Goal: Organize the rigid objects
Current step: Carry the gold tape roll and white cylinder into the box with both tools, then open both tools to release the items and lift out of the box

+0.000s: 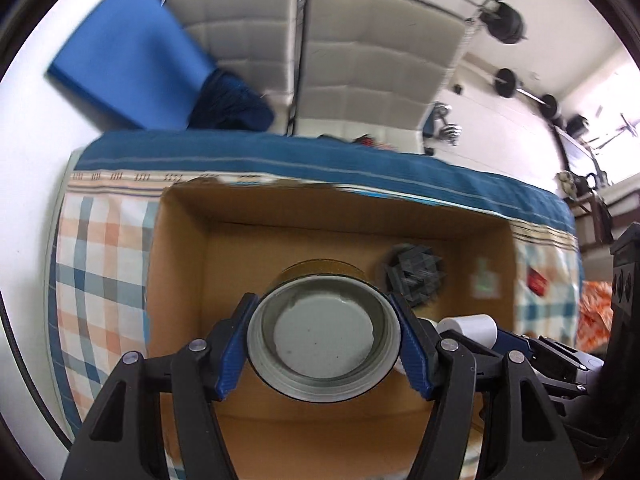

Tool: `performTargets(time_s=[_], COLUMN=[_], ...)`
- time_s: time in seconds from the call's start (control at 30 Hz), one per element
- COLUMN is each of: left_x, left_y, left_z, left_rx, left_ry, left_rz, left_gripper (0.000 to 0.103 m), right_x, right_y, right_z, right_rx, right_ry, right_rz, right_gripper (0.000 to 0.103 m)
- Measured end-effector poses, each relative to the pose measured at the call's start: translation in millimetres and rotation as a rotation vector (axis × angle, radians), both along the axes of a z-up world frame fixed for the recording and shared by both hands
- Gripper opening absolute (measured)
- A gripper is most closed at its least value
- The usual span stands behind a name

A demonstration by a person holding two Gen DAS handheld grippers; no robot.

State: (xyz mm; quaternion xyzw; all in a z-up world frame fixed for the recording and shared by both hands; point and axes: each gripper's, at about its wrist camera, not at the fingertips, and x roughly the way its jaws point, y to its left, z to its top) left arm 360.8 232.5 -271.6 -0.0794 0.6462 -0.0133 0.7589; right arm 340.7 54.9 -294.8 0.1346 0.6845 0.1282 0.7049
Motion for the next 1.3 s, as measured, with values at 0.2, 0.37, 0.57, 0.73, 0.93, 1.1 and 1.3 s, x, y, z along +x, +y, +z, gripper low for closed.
performTargets(time_s=[0.2, 0.37, 0.57, 0.73, 0.93, 1.1, 1.3], left_x=[22, 29, 34, 32, 25, 5, -25], left_y=[31, 39, 41, 39, 37, 32, 24], left_z=[-57, -78, -82, -73, -55, -32, -9], left_rx=[-0.042, -0.063, -0.084, -0.065, -0.051, -0.004, 0.031], left_ry=[0.114, 0.152, 0.194, 0.186, 0.157, 0.116, 0.078], left_rz=[0.059, 0.068, 0.082, 0.079, 0.081, 0.062, 0.046], left_gripper=[0.063, 0.063, 0.063, 0.076, 0.089, 0.103, 0.103], right_x=[31, 43, 51, 48, 35, 17, -11], right_y=[37, 51, 51, 50, 41, 32, 28], right_z=[-51, -79, -96, -83, -50, -31, -16], right_rx=[-0.038, 0.001, 0.017, -0.011, -0.092, -0.182, -0.245], right_ry=[0.048, 0.094, 0.136, 0.122, 0.081, 0.046, 0.024], right_rz=[0.006, 0.013, -0.006, 0.009, 0.032, 0.060, 0.101], right_gripper=[0.051, 0.051, 0.052, 0.060, 0.066, 0.081, 0.100])
